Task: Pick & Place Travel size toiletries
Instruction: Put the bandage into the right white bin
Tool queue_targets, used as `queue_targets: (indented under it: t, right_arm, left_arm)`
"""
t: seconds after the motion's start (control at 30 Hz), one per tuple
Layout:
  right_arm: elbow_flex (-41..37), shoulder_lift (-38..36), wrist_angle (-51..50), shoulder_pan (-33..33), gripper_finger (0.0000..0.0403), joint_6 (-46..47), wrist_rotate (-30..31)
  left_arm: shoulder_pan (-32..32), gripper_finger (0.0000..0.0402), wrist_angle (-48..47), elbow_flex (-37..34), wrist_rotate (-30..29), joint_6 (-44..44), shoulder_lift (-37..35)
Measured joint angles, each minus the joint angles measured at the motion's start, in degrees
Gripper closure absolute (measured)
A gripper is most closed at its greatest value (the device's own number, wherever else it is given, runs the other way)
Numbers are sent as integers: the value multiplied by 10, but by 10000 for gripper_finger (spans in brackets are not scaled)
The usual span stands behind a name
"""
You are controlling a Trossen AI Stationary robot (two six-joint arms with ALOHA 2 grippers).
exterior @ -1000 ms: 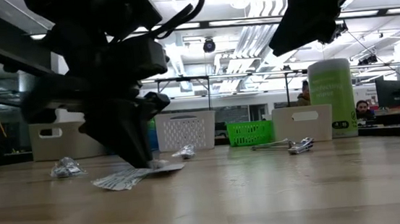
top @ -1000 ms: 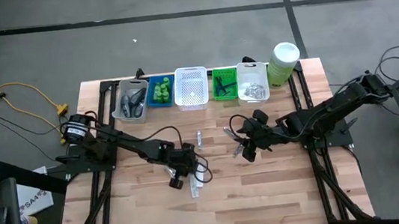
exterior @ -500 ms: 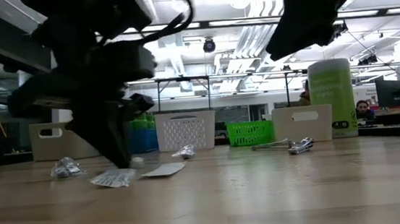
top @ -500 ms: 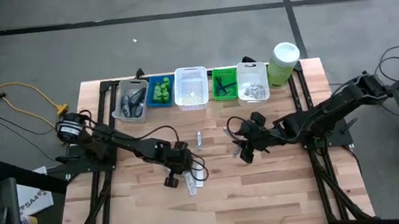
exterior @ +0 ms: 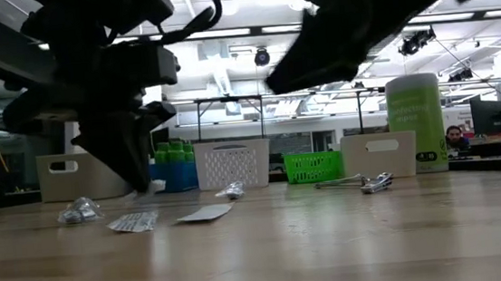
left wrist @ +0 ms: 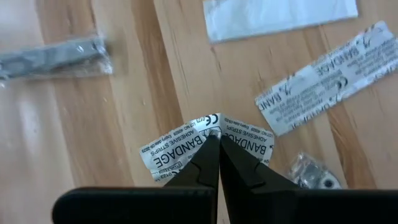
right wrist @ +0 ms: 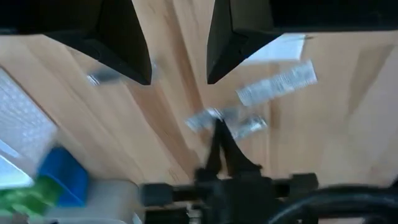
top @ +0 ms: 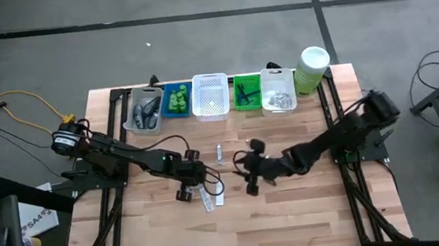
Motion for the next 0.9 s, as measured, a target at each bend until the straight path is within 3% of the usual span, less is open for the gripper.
queue_targets:
  t: [0.13,0.37,0.63,0.9]
  right_arm:
    - [0,72,124,0,254,-36,-1]
    - [0,163,257,0,254,-97,-1]
    - [0,195,283,0,247,-177,-45]
    - [1,194,307,5,175,-323,-46]
  left_arm:
    - [0,401,11,0,-6,3,-1]
    - [0,401,50,3,-7,19,-1]
    - [-2,401,53,34,10,43,-2]
    - [-3,401,67,41,66,48,-2]
